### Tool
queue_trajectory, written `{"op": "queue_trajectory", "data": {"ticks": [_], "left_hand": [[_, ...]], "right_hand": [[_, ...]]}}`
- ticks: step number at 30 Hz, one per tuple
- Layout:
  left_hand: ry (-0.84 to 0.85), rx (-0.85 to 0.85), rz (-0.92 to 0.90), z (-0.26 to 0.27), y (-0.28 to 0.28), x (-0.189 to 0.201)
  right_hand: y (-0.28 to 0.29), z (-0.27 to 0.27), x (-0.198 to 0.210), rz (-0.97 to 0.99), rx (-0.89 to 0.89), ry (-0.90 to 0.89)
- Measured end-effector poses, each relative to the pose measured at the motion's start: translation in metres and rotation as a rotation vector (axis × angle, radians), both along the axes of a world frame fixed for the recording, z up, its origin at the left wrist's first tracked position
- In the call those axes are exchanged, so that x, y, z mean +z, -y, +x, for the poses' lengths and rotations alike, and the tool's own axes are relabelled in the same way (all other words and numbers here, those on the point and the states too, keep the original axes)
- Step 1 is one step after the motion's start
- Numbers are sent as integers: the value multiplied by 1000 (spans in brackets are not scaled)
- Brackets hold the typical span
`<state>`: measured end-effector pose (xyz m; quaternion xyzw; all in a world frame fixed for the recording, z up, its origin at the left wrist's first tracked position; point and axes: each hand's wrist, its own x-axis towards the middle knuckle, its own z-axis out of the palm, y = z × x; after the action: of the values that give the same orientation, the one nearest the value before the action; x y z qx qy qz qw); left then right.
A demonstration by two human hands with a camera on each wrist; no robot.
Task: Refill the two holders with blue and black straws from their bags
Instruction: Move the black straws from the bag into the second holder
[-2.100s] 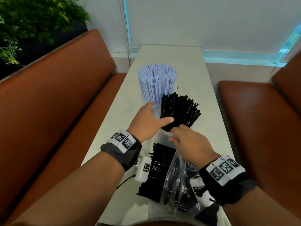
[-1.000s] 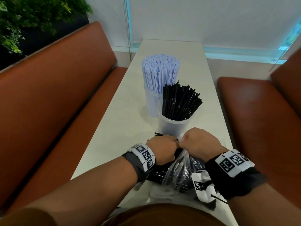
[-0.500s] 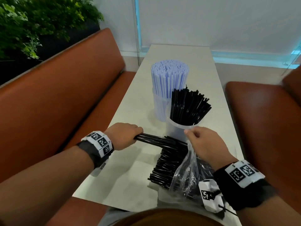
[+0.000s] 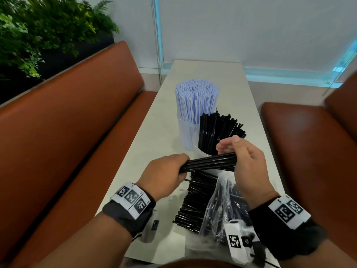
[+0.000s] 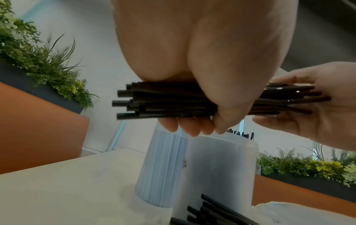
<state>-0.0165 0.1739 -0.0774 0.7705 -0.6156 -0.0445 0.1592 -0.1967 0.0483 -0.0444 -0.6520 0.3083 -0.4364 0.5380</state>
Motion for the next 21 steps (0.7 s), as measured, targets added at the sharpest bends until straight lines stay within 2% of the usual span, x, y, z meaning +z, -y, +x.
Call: {"op": "queue_trajectory", "data": {"ticks": [3,7,14,18,21], "left_hand": [[19,-6,-27,-3,-2,6],[19,-75,-60,-17,2,20],[60,-87,-47,-20,16,34],[91,-92,-76,-23,24,38],[-4,-106,-100,-24,30,38]], "right_hand": [[-4,-1,5,-24,56,17],[-9,8,6,37,66,-3],[2,8,9,37,-2,-24],[1,11,11,40,139,-110],[4,10,14,84,148,-86]]}}
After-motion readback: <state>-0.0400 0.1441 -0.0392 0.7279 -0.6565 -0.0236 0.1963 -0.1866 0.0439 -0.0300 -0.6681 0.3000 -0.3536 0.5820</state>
